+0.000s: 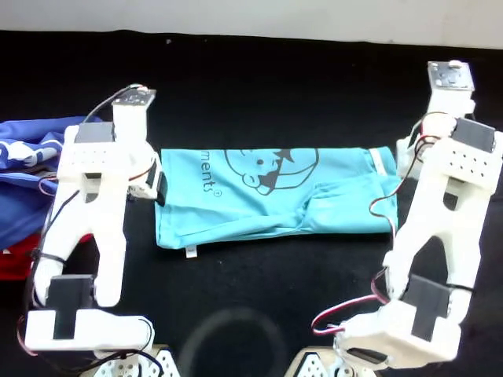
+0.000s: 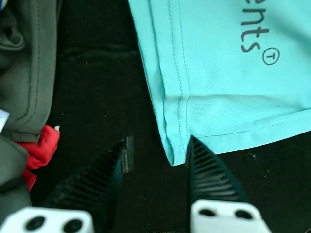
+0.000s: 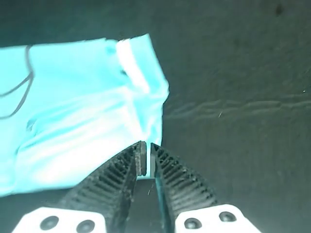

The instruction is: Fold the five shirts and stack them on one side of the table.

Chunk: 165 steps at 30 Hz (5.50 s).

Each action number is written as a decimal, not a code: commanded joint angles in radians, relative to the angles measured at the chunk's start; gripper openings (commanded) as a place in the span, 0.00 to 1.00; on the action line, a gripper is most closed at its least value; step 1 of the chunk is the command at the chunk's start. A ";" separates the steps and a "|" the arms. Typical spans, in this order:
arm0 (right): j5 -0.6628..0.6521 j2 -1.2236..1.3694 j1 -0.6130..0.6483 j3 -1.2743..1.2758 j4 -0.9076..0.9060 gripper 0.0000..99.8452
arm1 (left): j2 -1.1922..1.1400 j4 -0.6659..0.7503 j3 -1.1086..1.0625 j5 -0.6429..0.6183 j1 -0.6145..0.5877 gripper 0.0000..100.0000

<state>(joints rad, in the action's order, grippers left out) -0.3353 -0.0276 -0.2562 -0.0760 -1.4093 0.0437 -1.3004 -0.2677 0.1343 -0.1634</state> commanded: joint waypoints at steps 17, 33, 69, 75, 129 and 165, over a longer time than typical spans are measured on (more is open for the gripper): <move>-0.034 -0.453 0.068 -0.039 -0.334 0.03 | -0.361 0.201 0.074 -0.095 0.035 0.21; -0.034 -0.625 -0.140 0.378 -0.170 0.03 | -0.545 -0.055 0.460 0.051 -0.219 0.01; -0.026 -0.840 -0.377 1.564 0.734 0.01 | -0.591 -0.110 0.937 -0.034 0.831 0.01; -0.025 -0.840 -0.377 1.566 0.734 0.01 | -0.806 -0.098 1.227 -0.034 0.858 0.01; -0.025 -0.840 -0.384 1.606 0.825 0.01 | -1.004 -0.480 1.770 -0.037 0.883 0.01; -0.028 -0.842 -0.375 1.613 0.826 0.01 | -0.875 -0.480 1.395 -0.109 0.977 0.01</move>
<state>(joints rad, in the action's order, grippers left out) -0.3552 -0.8669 -0.6306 1.5275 -0.6007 -0.9137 -1.7699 1.1331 0.0299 0.8523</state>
